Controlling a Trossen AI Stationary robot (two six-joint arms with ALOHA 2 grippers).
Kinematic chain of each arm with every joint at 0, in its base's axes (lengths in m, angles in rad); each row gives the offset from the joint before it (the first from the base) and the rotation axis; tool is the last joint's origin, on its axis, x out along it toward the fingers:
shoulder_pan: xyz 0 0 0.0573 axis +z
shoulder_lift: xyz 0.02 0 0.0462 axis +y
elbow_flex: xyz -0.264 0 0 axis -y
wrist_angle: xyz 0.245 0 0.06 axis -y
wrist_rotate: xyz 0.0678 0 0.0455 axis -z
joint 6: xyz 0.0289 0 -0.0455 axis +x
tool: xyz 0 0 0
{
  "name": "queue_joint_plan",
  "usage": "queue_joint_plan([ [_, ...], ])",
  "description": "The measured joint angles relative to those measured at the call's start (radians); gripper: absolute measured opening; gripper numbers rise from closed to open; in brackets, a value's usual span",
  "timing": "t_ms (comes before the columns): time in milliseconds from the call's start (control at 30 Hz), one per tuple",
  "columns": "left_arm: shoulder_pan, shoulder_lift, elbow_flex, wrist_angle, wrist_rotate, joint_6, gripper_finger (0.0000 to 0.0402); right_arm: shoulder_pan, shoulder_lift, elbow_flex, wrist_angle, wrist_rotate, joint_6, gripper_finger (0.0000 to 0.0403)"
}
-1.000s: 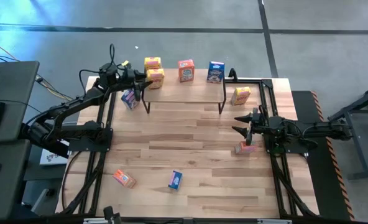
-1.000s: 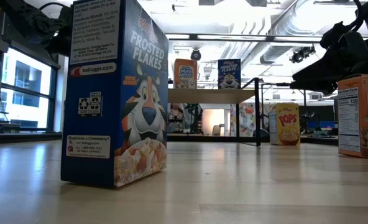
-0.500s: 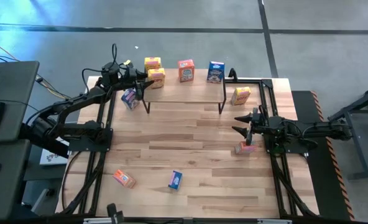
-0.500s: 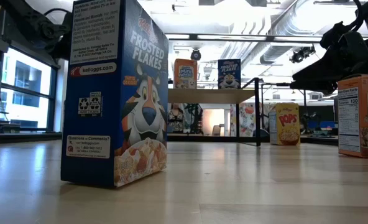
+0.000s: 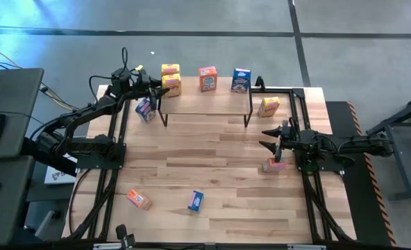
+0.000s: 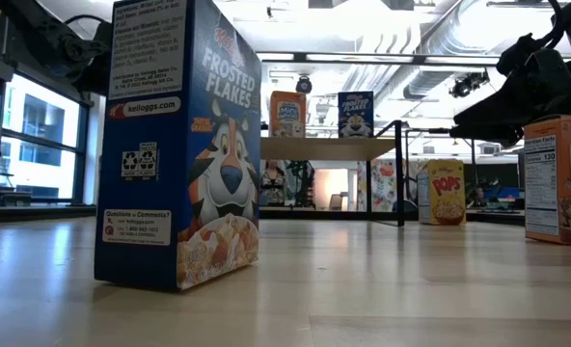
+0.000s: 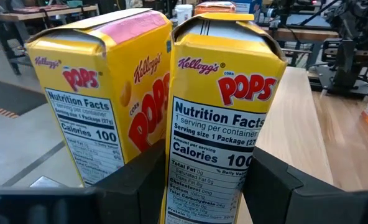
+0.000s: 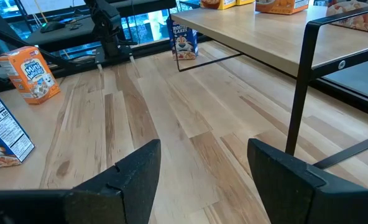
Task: Stack cereal on shelf
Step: Put the bottom yellow cereal box aligned with the other yellow cereal box on the shelf
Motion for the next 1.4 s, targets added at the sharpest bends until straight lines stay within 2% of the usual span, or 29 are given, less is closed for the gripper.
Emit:
queue_joint_plan([
  [233, 0.02, 0.0, -0.001, -0.003, 0.044, -0.004, 0.0179, 0.0, 0.0, 0.0, 0.0, 0.0, 0.0, 0.0232],
  [667, 0.02, 0.0, -0.002, 0.024, 0.039, -0.004, 0.0235, 0.0, 0.0, 0.0, 0.0, 0.0, 0.0, 0.0232],
  [867, 0.02, 0.0, -0.002, 0.028, 0.028, -0.049, 0.0255, 0.0, 0.0, 0.0, 0.0, 0.0, 0.0, 0.0232],
  [1067, 0.02, -0.024, -0.002, 0.016, -0.03, -0.053, 0.0258, 0.0, 0.0, 0.0, 0.0, 0.0, 0.0, 0.0232],
  [1400, 0.02, -0.139, -0.002, -0.096, -0.068, -0.026, 0.0258, 0.0, 0.0, 0.0, 0.0, 0.0, 0.0, 0.0232],
])
